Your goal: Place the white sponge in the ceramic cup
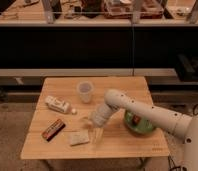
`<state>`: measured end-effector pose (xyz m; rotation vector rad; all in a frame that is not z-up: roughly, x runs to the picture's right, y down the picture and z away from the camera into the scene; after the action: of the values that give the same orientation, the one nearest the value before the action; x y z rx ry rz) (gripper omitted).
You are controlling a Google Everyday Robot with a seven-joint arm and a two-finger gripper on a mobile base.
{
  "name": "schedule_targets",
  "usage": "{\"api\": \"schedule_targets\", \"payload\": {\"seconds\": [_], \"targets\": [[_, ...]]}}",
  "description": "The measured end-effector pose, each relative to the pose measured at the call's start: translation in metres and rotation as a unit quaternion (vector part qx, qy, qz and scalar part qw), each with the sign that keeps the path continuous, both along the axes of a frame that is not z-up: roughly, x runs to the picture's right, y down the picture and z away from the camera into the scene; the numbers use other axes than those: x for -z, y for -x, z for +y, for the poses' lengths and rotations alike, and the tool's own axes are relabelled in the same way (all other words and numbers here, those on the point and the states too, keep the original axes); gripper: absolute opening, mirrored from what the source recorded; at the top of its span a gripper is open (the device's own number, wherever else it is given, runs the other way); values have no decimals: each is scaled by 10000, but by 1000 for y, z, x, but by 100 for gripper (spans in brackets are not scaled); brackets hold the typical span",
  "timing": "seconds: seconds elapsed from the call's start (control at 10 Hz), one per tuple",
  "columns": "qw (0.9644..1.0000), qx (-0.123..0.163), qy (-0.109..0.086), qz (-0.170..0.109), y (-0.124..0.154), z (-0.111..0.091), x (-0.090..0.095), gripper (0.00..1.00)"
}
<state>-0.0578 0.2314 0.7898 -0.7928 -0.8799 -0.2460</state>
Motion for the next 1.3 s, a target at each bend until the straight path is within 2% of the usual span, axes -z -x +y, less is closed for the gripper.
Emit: {"api": "schedule_targets", "payload": {"seconds": [0.3,0.7,1.0,1.1,1.3], "targets": [[9998,-28,198,-53,9,18,-10,79],[9984,-308,394,-274,18,23,-16,45],[9968,-387,575,-407,16,27,-17,14],[9961,-447,601,-457,13,23,-17,4],[9955,-666,452,-497,-2,-5,-12,0]]}}
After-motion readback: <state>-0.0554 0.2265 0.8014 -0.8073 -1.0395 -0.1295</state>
